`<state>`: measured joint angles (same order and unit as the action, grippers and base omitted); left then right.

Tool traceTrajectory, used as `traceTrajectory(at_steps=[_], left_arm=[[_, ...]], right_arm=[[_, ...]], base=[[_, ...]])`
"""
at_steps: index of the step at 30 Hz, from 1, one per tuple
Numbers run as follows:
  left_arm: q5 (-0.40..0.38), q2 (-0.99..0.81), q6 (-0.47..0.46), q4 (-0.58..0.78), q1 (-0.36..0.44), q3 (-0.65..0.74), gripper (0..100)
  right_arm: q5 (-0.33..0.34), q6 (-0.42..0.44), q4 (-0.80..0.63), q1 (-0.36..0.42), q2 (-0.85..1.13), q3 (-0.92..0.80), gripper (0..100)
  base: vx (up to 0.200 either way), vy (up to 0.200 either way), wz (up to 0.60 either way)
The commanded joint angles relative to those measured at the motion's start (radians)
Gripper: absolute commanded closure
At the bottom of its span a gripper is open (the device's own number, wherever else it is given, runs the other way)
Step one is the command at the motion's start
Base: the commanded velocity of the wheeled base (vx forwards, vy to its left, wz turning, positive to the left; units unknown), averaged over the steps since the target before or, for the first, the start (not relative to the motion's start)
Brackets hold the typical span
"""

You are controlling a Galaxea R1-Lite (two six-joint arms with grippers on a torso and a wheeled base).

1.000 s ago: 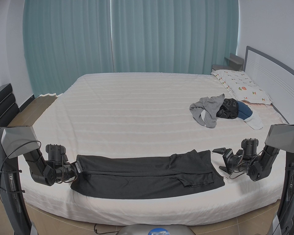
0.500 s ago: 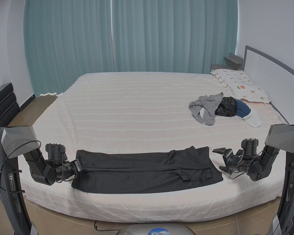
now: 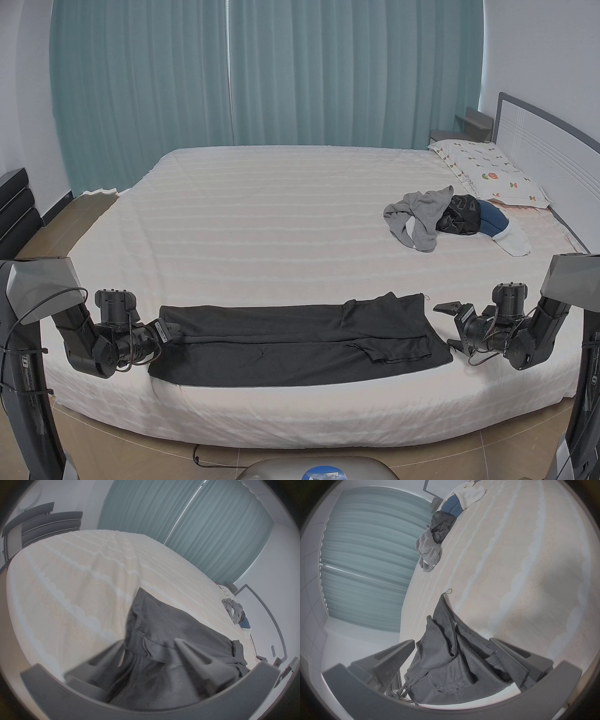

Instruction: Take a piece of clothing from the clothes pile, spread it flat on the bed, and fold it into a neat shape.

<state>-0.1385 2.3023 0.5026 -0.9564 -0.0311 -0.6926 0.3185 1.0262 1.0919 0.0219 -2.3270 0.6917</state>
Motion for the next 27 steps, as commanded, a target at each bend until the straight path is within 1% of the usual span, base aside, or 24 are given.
traceTrajectory(at_steps=[1,5,9,10,27], left_arm=[[-0.004,0.003,0.001,-0.001,0.002,-0.005,0],[-0.003,0.002,0.027,-0.001,0.019,-0.021,0],[-0.001,-0.009,0.027,-0.001,0.036,-0.007,0],[0.0,-0.009,0.028,-0.001,0.037,-0.007,100],[0.011,-0.023,0.021,-0.002,0.031,-0.01,100]], right_arm=[[0.001,0.0,0.0,0.0,-0.002,0.0,0],[0.001,0.0,0.0,0.0,-0.002,0.0,0],[0.001,0.0,0.0,0.001,-0.002,0.0,0],[0.001,0.0,0.0,0.001,-0.002,0.0,0],[0.001,0.002,0.0,0.0,0.0,0.002,0]], base=[[0.0,0.0,0.0],[0.0,0.0,0.0],[0.0,0.0,0.0],[0.0,0.0,0.0],[0.0,0.0,0.0]])
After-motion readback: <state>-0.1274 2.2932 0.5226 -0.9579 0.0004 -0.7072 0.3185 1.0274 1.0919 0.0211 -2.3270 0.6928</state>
